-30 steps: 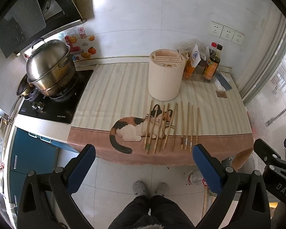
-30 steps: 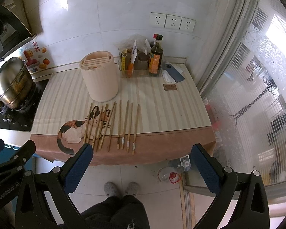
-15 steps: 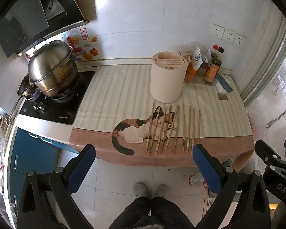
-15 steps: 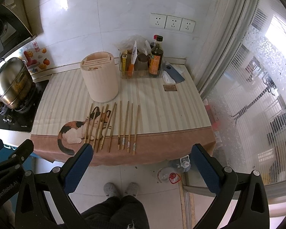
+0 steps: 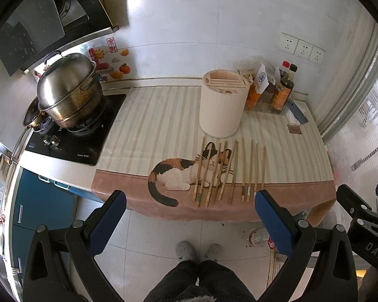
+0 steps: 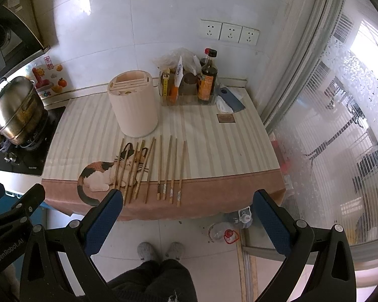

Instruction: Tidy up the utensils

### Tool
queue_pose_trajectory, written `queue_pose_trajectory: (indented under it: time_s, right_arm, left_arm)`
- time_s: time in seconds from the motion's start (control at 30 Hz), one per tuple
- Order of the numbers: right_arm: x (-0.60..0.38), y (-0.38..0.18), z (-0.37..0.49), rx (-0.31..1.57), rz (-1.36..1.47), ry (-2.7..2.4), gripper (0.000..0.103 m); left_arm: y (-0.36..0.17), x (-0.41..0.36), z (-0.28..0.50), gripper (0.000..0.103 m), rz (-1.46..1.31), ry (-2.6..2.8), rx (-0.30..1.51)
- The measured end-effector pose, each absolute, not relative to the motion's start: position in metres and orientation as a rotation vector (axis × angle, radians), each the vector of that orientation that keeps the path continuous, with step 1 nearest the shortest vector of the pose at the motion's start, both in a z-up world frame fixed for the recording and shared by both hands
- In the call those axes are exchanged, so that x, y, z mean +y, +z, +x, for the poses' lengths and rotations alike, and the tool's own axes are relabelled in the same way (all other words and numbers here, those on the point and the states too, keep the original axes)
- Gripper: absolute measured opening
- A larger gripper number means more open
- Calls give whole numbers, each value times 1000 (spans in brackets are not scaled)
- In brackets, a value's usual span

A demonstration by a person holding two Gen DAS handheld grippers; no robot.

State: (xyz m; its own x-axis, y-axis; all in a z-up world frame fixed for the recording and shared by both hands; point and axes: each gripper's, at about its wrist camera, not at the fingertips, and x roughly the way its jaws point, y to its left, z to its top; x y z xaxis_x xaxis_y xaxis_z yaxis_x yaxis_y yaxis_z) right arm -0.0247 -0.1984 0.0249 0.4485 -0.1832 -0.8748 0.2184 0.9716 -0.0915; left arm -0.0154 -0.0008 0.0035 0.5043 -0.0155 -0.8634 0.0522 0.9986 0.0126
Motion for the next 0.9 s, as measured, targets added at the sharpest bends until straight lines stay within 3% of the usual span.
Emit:
queue_pose_trajectory:
  time_s: [0.9]
  right_arm:
    - [-192, 21, -3, 1074, 29, -252, 103]
  left_arm:
    - [-1, 2, 12, 103, 44, -37, 1025]
